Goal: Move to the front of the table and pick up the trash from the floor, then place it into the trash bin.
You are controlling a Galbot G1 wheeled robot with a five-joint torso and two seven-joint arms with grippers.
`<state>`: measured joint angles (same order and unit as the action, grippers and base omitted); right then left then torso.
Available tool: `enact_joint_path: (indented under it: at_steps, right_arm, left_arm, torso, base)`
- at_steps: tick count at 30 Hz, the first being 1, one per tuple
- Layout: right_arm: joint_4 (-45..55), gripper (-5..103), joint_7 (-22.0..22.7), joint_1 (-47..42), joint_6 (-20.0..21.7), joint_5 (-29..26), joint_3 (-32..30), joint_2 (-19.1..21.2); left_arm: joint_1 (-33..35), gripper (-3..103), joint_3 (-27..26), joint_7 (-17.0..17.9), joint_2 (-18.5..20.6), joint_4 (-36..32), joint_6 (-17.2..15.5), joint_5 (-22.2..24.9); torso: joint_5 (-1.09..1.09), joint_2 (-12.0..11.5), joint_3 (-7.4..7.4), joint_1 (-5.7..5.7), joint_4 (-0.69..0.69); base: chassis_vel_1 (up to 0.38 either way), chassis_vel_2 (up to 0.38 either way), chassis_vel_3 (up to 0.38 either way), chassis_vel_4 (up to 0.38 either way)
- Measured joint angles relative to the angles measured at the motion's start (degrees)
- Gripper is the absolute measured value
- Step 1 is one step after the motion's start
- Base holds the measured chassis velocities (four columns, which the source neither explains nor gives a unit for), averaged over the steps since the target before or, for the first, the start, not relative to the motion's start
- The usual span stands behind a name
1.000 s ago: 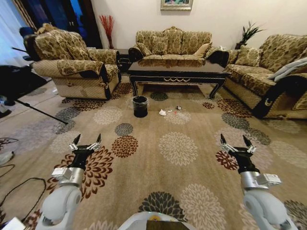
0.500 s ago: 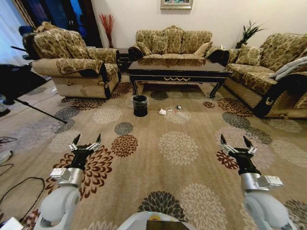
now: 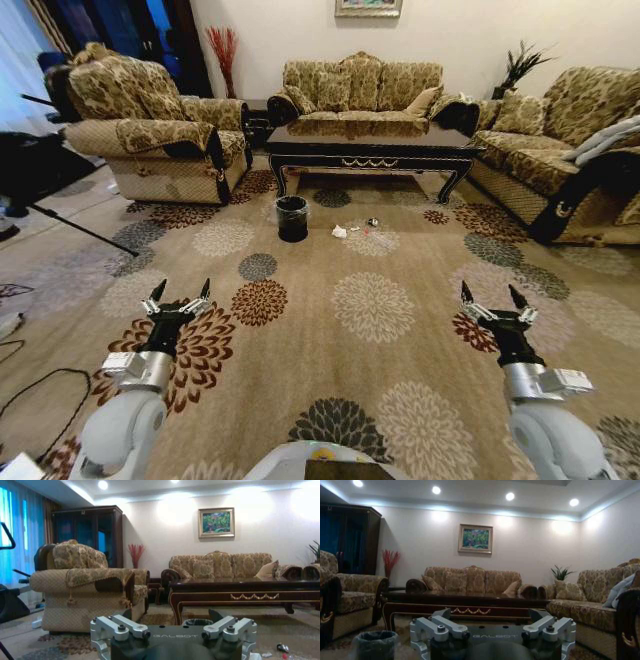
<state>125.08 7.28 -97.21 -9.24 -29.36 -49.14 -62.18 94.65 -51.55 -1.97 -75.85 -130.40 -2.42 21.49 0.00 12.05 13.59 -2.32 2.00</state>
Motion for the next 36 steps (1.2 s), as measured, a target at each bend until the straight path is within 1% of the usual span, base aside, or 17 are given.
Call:
enact_joint_path:
  at_steps: [16, 26, 28, 29, 31, 36]
  right_arm:
    - [0.3, 100, 0.1, 0.0, -0.1, -0.1, -0.1, -0.3]
    - [-0.3, 100, 0.1, 0.5, -0.1, 0.0, 0.1, -0.7]
    - [-0.7, 100, -0.5, 0.6, -0.1, 0.0, 0.2, -0.7]
    - [-0.7, 100, -0.5, 0.6, -0.1, 0.0, 0.2, -0.7]
    - [-1.4, 100, -2.0, 0.7, -0.5, -0.1, 0.2, -0.7]
    - [-2.7, 100, -3.3, 1.5, -1.4, -0.1, 0.4, -0.2]
  left_arm:
    - [0.1, 100, -0.2, -0.1, 0.0, -0.4, 0.2, -0.1]
    - [-0.6, 100, 0.1, -0.1, 0.3, 0.8, 0.3, -0.1]
    - [-0.9, 100, 0.5, -0.1, 0.2, 1.3, 1.4, 0.0]
    - [-0.9, 100, 0.5, -0.1, 0.2, 1.3, 1.4, 0.0]
    - [-1.2, 100, 0.7, -0.2, 0.1, 1.8, 2.6, 0.0]
    - [-1.8, 100, 0.8, -0.2, 0.0, 2.8, 3.4, 0.0]
  torso:
    - [0.0, -2.6, -1.9, 0.68, 0.0]
    - [0.0, -3.9, -2.9, 1.04, 0.0]
    - [0.0, -4.3, -3.23, 1.05, 0.0]
    - [0.0, -4.3, -3.23, 1.05, 0.0]
    - [0.0, -4.4, -3.42, 1.04, 0.0]
    - [0.0, -4.5, -3.5, 1.0, 0.0]
  base:
    - [0.0, 0.0, 0.0, 0.0]
    - [0.0, 0.0, 0.0, 0.0]
    - [0.0, 0.0, 0.0, 0.0]
    - [0.0, 0.0, 0.0, 0.0]
    - [0.0, 0.0, 0.0, 0.0]
    - [0.0, 0.0, 0.0, 0.0]
